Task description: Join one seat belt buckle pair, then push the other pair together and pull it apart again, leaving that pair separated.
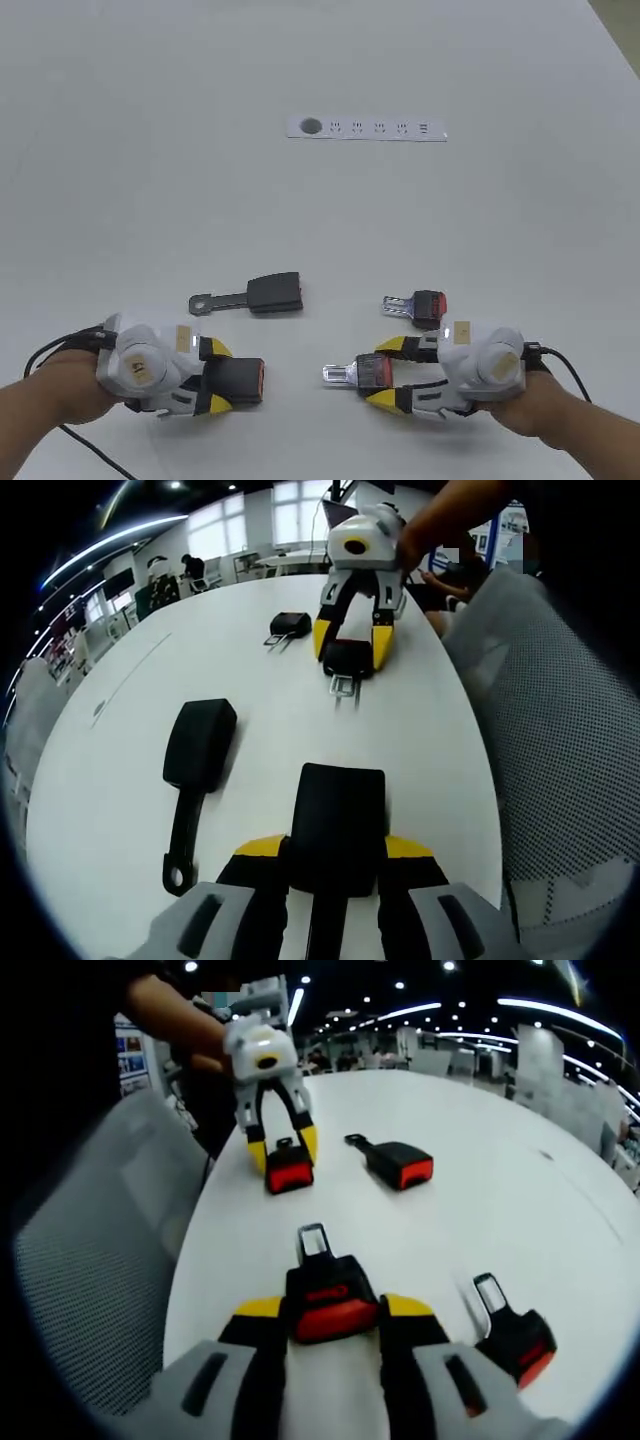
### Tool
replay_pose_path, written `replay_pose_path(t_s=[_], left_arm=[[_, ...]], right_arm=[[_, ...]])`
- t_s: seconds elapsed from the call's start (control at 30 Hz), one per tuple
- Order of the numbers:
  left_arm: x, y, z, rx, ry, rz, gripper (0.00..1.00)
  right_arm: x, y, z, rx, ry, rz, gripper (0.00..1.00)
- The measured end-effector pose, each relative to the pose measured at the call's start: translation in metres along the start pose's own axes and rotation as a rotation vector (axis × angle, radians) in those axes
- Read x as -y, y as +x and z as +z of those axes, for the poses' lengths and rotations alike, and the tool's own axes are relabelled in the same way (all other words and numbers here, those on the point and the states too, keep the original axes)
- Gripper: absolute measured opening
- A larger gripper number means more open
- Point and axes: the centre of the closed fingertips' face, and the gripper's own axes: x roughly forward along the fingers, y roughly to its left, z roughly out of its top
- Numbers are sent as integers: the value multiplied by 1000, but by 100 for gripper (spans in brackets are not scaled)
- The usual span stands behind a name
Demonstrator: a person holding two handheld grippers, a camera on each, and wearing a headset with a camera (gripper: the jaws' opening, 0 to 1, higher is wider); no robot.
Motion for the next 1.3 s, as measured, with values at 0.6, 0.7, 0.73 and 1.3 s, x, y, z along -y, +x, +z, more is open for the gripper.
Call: replay_pose_path(t_s=[0.6,0.7,0.73,1.3], left_arm=[[1,-1,2,-18,4,-2,35],[1,0,1,-25,7,-3,35],[0,0,1,-28,7,-3,35],[1,1,2,-31,30,-11,35]], right_arm=[[-18,44,34,21,-24,-4,36],[-19,49,39,18,-31,-7,36],[-20,51,42,19,-50,-4,36],[-26,58,45,-15,-41,-10,36]])
